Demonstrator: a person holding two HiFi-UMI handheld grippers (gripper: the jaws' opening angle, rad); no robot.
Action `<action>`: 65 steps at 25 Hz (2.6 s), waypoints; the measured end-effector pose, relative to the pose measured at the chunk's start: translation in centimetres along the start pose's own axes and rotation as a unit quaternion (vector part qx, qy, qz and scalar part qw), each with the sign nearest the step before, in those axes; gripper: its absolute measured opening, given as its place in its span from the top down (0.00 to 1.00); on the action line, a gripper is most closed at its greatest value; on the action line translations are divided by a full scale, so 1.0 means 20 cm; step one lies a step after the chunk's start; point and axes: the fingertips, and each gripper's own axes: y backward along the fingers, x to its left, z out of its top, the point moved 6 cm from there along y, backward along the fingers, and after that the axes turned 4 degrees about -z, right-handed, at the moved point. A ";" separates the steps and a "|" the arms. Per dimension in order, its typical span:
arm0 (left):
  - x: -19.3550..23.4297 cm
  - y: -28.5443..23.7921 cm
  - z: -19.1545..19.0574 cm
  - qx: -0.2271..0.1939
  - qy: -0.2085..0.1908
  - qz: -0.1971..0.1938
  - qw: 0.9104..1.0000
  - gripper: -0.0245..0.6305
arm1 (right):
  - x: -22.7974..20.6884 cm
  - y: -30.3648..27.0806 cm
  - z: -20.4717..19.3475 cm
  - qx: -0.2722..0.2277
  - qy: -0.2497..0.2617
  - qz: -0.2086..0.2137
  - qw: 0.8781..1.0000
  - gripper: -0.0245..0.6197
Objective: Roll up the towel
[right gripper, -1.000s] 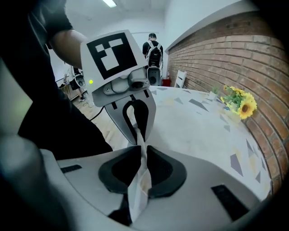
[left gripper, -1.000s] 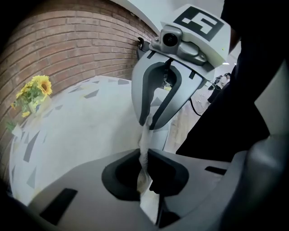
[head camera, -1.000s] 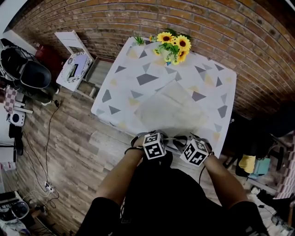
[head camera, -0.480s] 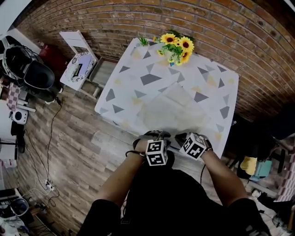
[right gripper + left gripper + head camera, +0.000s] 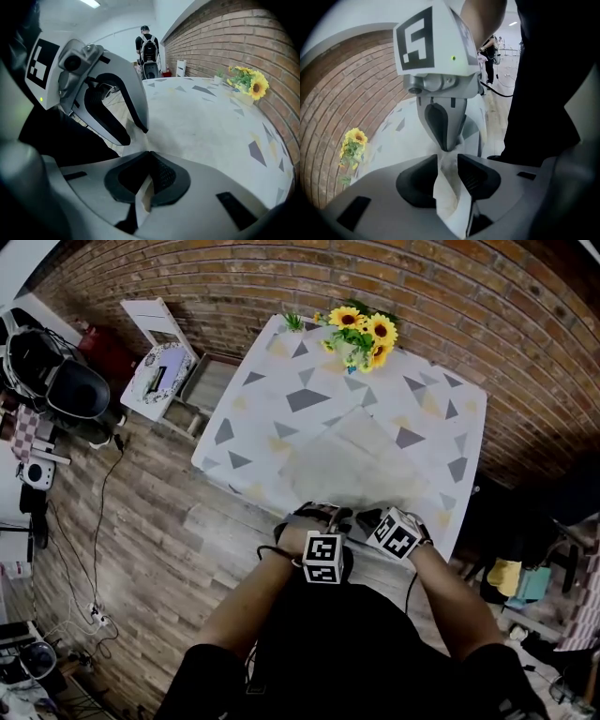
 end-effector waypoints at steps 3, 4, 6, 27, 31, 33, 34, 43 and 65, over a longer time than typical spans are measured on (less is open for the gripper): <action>-0.02 0.02 0.04 -0.006 -0.026 -0.008 1.000 0.76 | 0.00 0.00 0.00 -0.002 -0.003 0.003 1.000 0.94; -0.03 0.01 0.05 -0.002 -0.035 -0.015 0.999 0.76 | 0.00 0.00 -0.01 -0.001 -0.005 0.005 1.000 0.94; -0.06 -0.03 0.03 0.021 -0.048 -0.025 0.998 0.76 | 0.00 0.01 -0.01 -0.001 -0.009 0.006 1.000 0.94; 0.01 -0.10 -0.09 0.024 0.080 -0.089 0.992 0.74 | 0.02 0.07 0.01 0.010 0.082 -0.020 0.996 0.90; 0.04 -0.10 -0.09 0.018 0.081 -0.095 0.992 0.74 | -0.07 0.10 0.05 -0.010 -0.005 0.007 1.000 0.90; 0.07 -0.10 -0.10 0.012 0.093 -0.098 0.991 0.81 | -0.11 0.10 0.05 -0.015 -0.025 0.001 1.000 0.90; 0.09 -0.10 -0.11 0.010 0.099 -0.102 0.990 0.86 | -0.12 0.10 0.06 -0.016 -0.022 -0.004 1.000 0.89; 0.21 -0.11 -0.15 0.000 0.139 -0.136 0.981 0.88 | -0.03 0.07 0.12 -0.003 0.121 -0.013 0.993 0.80; 0.30 -0.13 -0.14 -0.001 0.064 -0.096 0.993 0.77 | -0.21 0.10 0.20 -0.023 0.064 -0.011 0.998 0.80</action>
